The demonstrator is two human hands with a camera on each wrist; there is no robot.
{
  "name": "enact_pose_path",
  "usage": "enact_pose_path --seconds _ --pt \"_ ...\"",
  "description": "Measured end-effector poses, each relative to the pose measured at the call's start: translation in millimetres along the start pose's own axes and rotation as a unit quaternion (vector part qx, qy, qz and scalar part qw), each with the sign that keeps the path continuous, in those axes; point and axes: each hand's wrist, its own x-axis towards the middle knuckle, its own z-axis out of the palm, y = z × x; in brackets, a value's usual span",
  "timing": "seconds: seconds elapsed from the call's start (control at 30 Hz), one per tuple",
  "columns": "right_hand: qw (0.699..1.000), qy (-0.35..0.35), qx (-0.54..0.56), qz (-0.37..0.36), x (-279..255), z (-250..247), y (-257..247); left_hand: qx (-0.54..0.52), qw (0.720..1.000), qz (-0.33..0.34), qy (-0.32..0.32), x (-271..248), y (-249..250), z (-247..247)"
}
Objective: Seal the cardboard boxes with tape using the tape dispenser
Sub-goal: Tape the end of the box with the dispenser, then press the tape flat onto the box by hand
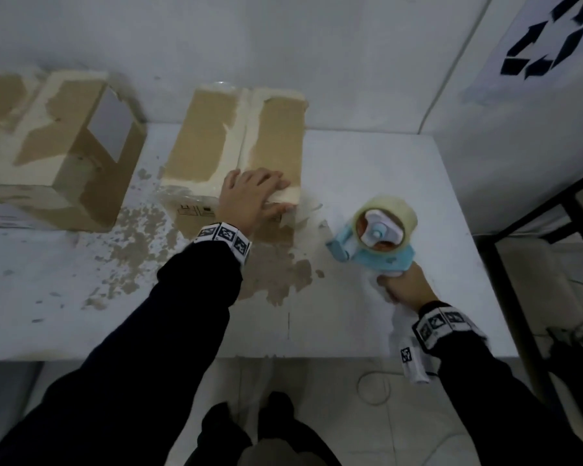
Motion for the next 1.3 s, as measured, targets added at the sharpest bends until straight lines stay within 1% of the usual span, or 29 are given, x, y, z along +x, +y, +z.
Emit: enact_pose_path --seconds 0.1,0.2,0.3,0.4,0.47,0.6,0.63,0.73,0.77,0.8,0.87,0.97,1.07,1.13,1.17,1.2,1.23,1.27,1.3 --pt "0.994 -0.02 0.108 0.022 4.8 4.3 -20.1 -0.003 1.0 -0.007 0.0 -0.5 -0.7 2.0" --pt "0.969 -0.03 0.238 0.057 17.8 14.3 -50.7 -0.005 1.0 -0.005 -0.001 0.1 -0.7 1.8" --pt "0.956 -0.019 0.288 0.058 39.2 20.0 -80.2 -0.005 1.0 -0.004 -0.003 1.0 -2.0 2.4" --pt "0.937 -0.008 0.337 0.089 59.7 23.2 -97.3 -0.004 1.0 -0.002 -0.006 0.7 -3.0 3.2" --pt "0.938 0.004 0.331 0.103 70.1 22.8 -103.7 -0.001 1.0 -0.002 -0.004 1.4 -3.9 3.8" --pt "0.956 -0.001 0.269 0.114 80.6 25.6 -102.3 -0.003 1.0 -0.011 0.004 2.5 -2.1 3.4" --pt "0.958 -0.005 0.263 0.114 81.2 28.6 -100.2 -0.004 1.0 -0.013 0.004 2.5 -1.7 3.3" --pt "0.955 -0.011 0.261 0.144 83.6 39.1 -93.9 0.001 1.0 -0.009 0.01 1.2 -0.7 2.4" --pt "0.958 -0.015 0.241 0.152 83.2 42.4 -93.4 -0.001 1.0 -0.008 0.011 0.9 -0.4 2.3" --pt "0.969 -0.018 0.194 0.152 85.2 45.4 -91.0 -0.001 1.0 -0.007 0.012 0.8 -0.6 2.5" --pt "0.988 -0.021 0.082 0.132 86.7 48.5 -85.6 0.005 1.0 -0.007 0.008 1.2 -1.2 2.4" --pt "0.992 -0.015 -0.025 0.122 77.6 46.5 -86.8 0.003 1.0 -0.005 -0.003 1.9 -1.9 1.3" --pt "0.985 0.035 -0.136 0.103 67.8 39.0 -93.6 -0.023 0.999 0.002 -0.029 2.7 -3.1 -5.5" --pt "0.979 0.096 -0.163 0.073 60.7 33.4 -105.6 -0.076 0.994 0.009 -0.073 3.2 -5.9 -13.8" --pt "0.977 0.131 -0.159 0.046 58.2 31.4 -113.4 -0.123 0.987 0.013 -0.099 2.5 -7.9 -18.7" --pt "0.976 0.168 -0.137 0.001 56.6 30.1 -122.3 -0.179 0.977 0.016 -0.113 1.2 -10.5 -23.9" --pt "0.972 0.201 -0.101 -0.062 56.1 29.9 -130.9 -0.234 0.966 0.016 -0.107 -1.0 -13.3 -28.8" --pt "0.963 0.226 -0.063 -0.132 54.1 30.1 -141.6 -0.274 0.958 0.011 -0.08 -4.1 -16.9 -33.4" --pt "0.951 0.235 -0.029 -0.198 50.7 30.5 -152.3 -0.295 0.954 0.0 -0.041 -7.9 -21.7 -38.2"
